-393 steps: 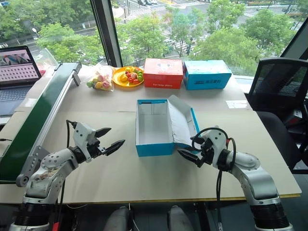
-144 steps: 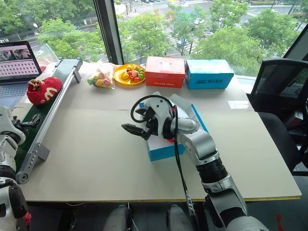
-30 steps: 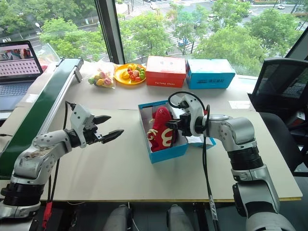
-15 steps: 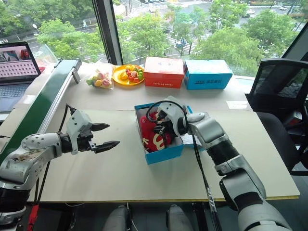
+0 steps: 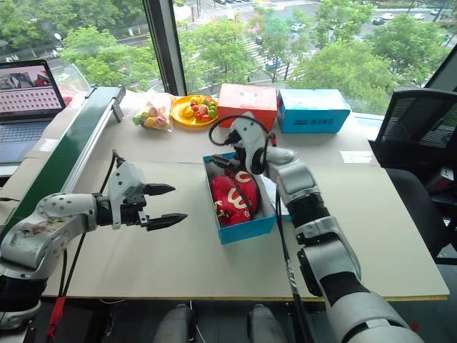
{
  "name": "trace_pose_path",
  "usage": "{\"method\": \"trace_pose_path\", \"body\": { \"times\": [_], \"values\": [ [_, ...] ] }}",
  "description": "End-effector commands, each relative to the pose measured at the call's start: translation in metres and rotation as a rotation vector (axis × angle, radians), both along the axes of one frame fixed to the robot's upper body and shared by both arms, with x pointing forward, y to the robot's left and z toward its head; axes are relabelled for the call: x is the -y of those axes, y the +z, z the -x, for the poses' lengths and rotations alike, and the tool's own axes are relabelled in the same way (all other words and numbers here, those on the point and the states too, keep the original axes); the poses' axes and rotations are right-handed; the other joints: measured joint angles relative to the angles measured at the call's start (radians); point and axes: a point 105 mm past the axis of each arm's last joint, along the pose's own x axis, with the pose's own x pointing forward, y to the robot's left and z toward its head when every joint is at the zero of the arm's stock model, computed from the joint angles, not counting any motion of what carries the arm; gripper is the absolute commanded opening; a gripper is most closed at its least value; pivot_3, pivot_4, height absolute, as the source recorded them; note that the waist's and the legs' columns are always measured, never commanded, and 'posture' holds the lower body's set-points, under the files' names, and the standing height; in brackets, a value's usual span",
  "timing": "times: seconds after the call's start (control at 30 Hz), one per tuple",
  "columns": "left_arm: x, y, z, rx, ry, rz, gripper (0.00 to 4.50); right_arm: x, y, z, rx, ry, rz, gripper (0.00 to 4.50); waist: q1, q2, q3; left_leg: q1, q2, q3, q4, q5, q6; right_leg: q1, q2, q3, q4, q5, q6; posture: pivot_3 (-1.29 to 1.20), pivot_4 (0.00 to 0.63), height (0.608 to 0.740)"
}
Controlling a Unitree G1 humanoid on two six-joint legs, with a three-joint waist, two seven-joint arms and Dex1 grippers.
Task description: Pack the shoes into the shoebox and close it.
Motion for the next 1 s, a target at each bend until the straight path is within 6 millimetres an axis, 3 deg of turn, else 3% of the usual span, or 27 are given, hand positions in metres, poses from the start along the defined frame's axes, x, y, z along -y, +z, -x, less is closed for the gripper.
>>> {"method": "trace_pose_path", "body": {
  "times": [0.03,0.1,0.17,0.33,0.5,0.57,0.63,0.7,0.87,1.0],
  "values": [
    [0.005,0.014,-0.007,0.042,-0.074,-0.012,4.50,0.031,0.037,0.064,0.044,0.161,-0.008,4.48,0.016,0.000,0.000,-0.001,0.000,0.000,0.000,0.000,0.000,0.000,0.000,0.000,0.000,-0.001,0.000,0.00,0.150,0.740],
    [0.006,0.018,-0.013,0.056,-0.084,-0.014,4.50,0.056,0.028,0.088,0.044,0.173,0.123,4.48,0.025,0.000,0.000,0.000,0.000,0.000,0.001,0.000,0.000,0.001,0.000,-0.001,-0.001,-0.001,0.000,0.00,0.150,0.740],
    [0.007,0.022,-0.021,0.065,-0.094,-0.008,4.50,0.083,0.020,0.101,-0.047,0.113,0.160,3.97,0.035,0.000,0.000,0.001,-0.001,0.000,0.002,0.000,0.000,0.002,-0.001,-0.001,-0.001,-0.002,0.000,0.00,0.150,0.740],
    [0.011,0.023,-0.034,0.075,-0.139,-0.029,4.50,0.113,-0.013,0.138,-0.207,0.072,0.216,2.38,0.021,0.000,0.000,0.002,-0.001,-0.001,0.003,0.000,0.000,0.003,0.000,0.000,0.000,-0.004,-0.001,0.00,0.150,0.740],
    [0.019,0.023,-0.041,0.082,-0.172,-0.040,4.50,0.126,-0.065,0.131,-0.323,-0.083,0.157,0.72,0.003,0.000,0.000,0.003,-0.001,-0.002,0.003,0.000,0.001,0.005,0.000,0.001,0.000,-0.005,-0.001,0.00,0.150,0.740],
    [0.020,0.024,-0.042,0.085,-0.178,-0.041,4.50,0.121,-0.083,0.132,-0.372,-0.083,0.087,0.02,0.003,0.000,0.000,0.003,-0.001,-0.002,0.004,0.000,0.001,0.004,0.000,0.001,0.001,-0.005,0.000,0.00,0.150,0.740],
    [0.016,0.024,-0.040,0.090,-0.186,-0.071,4.50,0.119,-0.108,0.136,-0.449,-0.099,-0.059,0.02,0.006,-0.002,-0.001,0.003,-0.001,-0.003,0.005,0.000,0.001,0.005,0.001,0.000,0.002,-0.005,0.000,0.00,0.150,0.740],
    [0.010,0.025,-0.040,0.091,-0.178,-0.094,4.50,0.126,-0.120,0.130,-0.482,-0.161,-0.195,0.02,0.008,-0.002,-0.001,0.003,-0.001,-0.004,0.004,0.000,0.001,0.005,0.001,0.000,0.002,-0.009,0.006,0.00,0.150,0.740],
    [-0.002,0.032,-0.038,0.102,-0.141,-0.118,4.50,0.144,-0.154,0.104,-0.494,-0.324,-0.323,0.02,0.008,0.000,0.000,0.003,-0.002,-0.003,0.007,0.000,0.001,0.005,0.000,0.000,0.004,-0.009,0.007,0.00,0.150,0.740],
    [-0.004,0.033,-0.036,0.109,-0.128,-0.121,4.50,0.158,-0.168,0.083,-0.424,-0.441,-0.380,0.02,0.008,0.000,0.000,0.004,-0.002,-0.003,0.007,0.000,0.001,0.005,0.000,0.000,0.006,-0.009,0.007,0.00,0.150,0.740]
  ]
}}
